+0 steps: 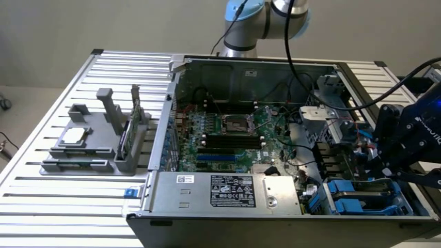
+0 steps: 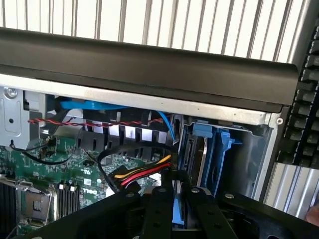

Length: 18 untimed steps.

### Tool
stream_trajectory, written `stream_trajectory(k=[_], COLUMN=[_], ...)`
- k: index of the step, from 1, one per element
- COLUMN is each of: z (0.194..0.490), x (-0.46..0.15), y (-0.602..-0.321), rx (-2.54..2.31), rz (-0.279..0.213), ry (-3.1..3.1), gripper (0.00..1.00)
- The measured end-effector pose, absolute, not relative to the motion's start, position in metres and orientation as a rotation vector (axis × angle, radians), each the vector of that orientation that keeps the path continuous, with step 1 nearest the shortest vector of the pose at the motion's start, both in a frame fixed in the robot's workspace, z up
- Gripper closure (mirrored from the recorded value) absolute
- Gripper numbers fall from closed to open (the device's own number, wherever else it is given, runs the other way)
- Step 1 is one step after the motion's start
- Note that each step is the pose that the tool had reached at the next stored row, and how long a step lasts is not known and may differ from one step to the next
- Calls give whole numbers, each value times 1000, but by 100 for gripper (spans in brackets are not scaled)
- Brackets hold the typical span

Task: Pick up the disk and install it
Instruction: 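Insert the first disk wire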

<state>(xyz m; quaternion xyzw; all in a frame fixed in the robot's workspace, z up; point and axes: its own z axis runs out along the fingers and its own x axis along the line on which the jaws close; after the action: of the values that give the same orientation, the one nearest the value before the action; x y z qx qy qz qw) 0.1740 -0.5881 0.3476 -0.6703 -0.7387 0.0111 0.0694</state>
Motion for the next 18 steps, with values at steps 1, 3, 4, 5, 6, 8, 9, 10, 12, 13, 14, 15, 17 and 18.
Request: stream_trajectory(k=[1,3,4,5,6,8,9,10,12,13,14,15,17,18], z=[347,346,346,346,345,345,345,345,344,344,344,344,344,344], x=[174,174,174,174,174,174,174,174,174,174,174,174,174,174], y=[-588,-588,-588,-588,-588,-588,-588,-588,-588,-588,-588,-588,-588,-588], rx=[-2032,-2059,-2072,-2085,-2097,-2121,-2132,-2143,-2165,-2176,-2186,-2198,-2209,-2209], rz=[33,33,34,36,38,46,52,57,70,76,81,88,95,96], ry=[-2211,-2188,-2177,-2167,-2158,-2143,-2137,-2132,-2121,-2116,-2111,-2105,-2098,-2098], gripper=[84,84,84,84,84,84,84,84,84,84,84,84,84,84])
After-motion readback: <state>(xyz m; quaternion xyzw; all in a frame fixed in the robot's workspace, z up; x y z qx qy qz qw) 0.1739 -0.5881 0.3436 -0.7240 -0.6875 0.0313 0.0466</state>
